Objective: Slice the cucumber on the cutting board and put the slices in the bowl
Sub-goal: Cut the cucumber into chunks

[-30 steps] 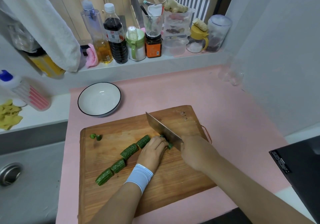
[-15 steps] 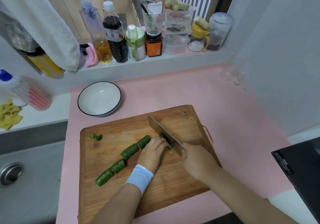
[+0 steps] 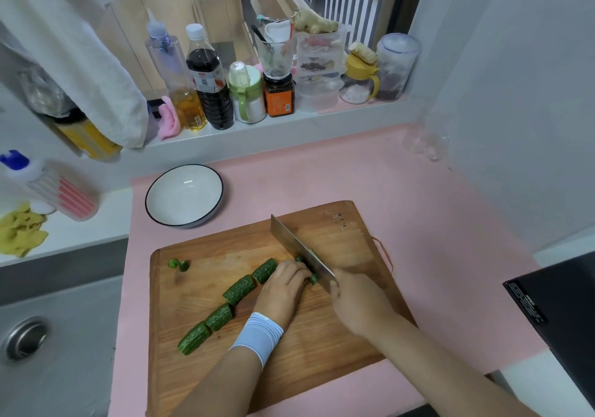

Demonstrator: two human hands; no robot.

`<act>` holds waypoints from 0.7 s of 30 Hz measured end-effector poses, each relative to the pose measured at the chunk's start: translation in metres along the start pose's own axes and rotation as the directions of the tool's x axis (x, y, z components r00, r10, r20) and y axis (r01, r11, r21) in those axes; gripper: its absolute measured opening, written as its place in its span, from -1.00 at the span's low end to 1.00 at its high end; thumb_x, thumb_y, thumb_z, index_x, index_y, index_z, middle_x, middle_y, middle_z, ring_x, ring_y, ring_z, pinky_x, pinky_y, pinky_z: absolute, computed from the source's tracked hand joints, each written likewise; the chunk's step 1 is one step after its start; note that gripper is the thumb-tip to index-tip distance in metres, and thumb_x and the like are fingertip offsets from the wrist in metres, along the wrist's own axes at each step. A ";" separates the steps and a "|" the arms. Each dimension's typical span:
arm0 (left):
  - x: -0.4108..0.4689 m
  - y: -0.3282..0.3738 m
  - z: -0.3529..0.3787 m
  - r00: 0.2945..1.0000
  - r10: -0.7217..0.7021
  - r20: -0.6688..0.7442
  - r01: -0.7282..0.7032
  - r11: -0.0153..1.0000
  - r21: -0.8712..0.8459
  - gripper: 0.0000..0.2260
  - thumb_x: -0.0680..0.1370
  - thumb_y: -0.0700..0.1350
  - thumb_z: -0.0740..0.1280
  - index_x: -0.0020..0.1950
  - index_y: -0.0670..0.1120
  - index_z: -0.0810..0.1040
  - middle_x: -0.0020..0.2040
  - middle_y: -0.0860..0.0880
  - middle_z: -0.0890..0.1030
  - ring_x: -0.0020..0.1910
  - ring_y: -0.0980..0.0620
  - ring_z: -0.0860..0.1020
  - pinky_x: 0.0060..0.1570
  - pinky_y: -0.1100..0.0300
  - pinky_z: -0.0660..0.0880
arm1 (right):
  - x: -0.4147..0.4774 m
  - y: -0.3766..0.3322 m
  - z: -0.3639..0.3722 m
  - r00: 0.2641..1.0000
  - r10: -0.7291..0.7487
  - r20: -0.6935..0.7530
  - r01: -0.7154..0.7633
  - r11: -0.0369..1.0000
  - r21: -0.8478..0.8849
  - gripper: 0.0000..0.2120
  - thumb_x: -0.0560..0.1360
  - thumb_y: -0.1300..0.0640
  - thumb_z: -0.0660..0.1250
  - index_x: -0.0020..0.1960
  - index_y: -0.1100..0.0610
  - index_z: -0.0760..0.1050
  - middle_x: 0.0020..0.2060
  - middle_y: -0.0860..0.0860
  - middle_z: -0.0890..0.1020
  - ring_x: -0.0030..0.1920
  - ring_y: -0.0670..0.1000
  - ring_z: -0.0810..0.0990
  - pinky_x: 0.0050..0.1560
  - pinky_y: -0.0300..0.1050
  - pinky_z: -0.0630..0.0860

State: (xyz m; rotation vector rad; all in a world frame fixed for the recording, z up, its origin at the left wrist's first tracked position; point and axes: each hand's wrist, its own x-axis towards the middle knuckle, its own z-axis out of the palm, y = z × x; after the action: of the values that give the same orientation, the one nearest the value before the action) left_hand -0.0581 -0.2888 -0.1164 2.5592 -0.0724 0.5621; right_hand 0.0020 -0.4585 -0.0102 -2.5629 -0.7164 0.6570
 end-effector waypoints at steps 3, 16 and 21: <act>0.003 0.003 -0.004 1.000 0.006 0.018 -0.007 0.999 0.037 -0.86 0.52 -0.24 0.38 0.06 -0.11 0.54 0.08 -0.04 0.51 0.09 -0.05 0.47 0.10 0.11 0.46 | 0.006 0.000 -0.007 0.998 0.051 0.044 -0.054 0.996 0.077 -0.76 0.67 0.04 0.08 -0.09 0.03 0.45 -0.19 -0.03 0.61 -0.18 0.02 0.59 -0.17 -0.03 0.53; 0.056 -0.018 -0.025 0.933 0.209 0.293 -0.281 0.931 0.234 -0.83 0.50 -0.11 0.29 0.05 -0.05 0.60 -0.06 0.00 0.52 -0.02 0.02 0.41 0.00 0.20 0.42 | 0.043 -0.012 -0.057 0.984 0.091 -0.156 -0.060 0.979 0.195 -0.76 0.64 0.08 0.11 -0.08 0.03 0.52 -0.20 -0.05 0.60 -0.18 -0.02 0.58 -0.06 -0.02 0.57; 0.069 -0.051 -0.057 0.950 -0.032 0.309 -0.058 0.958 0.280 -0.67 0.36 -0.25 0.45 0.12 -0.08 0.61 0.03 -0.06 0.57 -0.02 -0.07 0.54 -0.02 0.17 0.47 | 0.055 -0.013 -0.052 0.982 0.116 -0.152 -0.084 0.975 0.206 -0.76 0.62 0.10 0.12 -0.15 0.01 0.50 -0.20 -0.02 0.59 -0.17 0.03 0.58 -0.15 -0.07 0.53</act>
State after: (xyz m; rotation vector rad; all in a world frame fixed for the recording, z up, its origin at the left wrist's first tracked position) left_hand -0.0088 -0.2126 -0.0680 2.9140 -0.1262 0.1749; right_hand 0.0662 -0.4304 0.0198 -2.4449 -0.4458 0.5135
